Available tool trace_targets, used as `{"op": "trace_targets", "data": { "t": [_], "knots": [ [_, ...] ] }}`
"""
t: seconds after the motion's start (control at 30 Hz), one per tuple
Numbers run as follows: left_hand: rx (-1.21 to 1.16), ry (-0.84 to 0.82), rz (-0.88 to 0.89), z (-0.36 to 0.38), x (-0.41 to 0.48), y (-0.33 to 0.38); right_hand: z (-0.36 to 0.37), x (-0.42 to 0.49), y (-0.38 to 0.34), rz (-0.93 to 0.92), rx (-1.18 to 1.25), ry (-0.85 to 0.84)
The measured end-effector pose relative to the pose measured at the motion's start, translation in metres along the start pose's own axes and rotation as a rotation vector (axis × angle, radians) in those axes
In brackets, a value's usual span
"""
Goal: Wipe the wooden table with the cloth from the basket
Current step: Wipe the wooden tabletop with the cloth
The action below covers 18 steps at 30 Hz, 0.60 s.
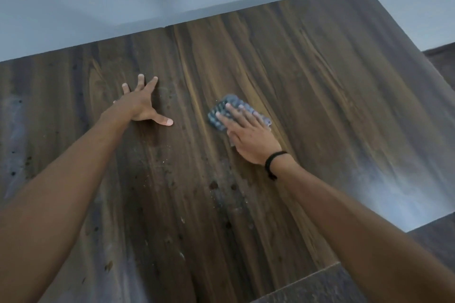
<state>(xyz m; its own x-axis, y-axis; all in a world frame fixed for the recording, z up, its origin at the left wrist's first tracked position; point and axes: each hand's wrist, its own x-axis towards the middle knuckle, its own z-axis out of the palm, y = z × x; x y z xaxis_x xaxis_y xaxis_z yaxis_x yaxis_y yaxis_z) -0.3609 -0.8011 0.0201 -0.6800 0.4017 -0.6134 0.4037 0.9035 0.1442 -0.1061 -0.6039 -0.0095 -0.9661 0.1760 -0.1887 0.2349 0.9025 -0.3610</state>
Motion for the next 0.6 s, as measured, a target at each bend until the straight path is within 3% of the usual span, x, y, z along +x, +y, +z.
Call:
{"op": "trace_targets", "data": {
  "t": [0.07,0.17,0.23,0.37,0.5,0.6],
  "knots": [
    [-0.007,-0.010,0.000,0.000,0.001,0.001,0.006,-0.002,-0.013,0.173,0.035,0.053],
    [-0.017,0.003,-0.035,0.003,-0.004,0.002,0.026,-0.026,-0.035,-0.017,-0.009,0.046],
    [-0.016,0.033,-0.044,0.007,-0.009,0.004,0.017,-0.015,-0.018,-0.036,0.015,0.042],
    [-0.094,0.006,-0.037,0.021,-0.019,0.010,0.012,0.005,-0.026,0.231,0.099,0.113],
    [-0.094,0.007,-0.038,0.035,-0.026,0.013,0.028,-0.027,-0.028,0.016,0.036,0.086],
    [-0.099,0.015,-0.038,0.034,-0.029,0.012,0.021,-0.013,-0.023,0.203,0.121,0.127]
  ]
}}
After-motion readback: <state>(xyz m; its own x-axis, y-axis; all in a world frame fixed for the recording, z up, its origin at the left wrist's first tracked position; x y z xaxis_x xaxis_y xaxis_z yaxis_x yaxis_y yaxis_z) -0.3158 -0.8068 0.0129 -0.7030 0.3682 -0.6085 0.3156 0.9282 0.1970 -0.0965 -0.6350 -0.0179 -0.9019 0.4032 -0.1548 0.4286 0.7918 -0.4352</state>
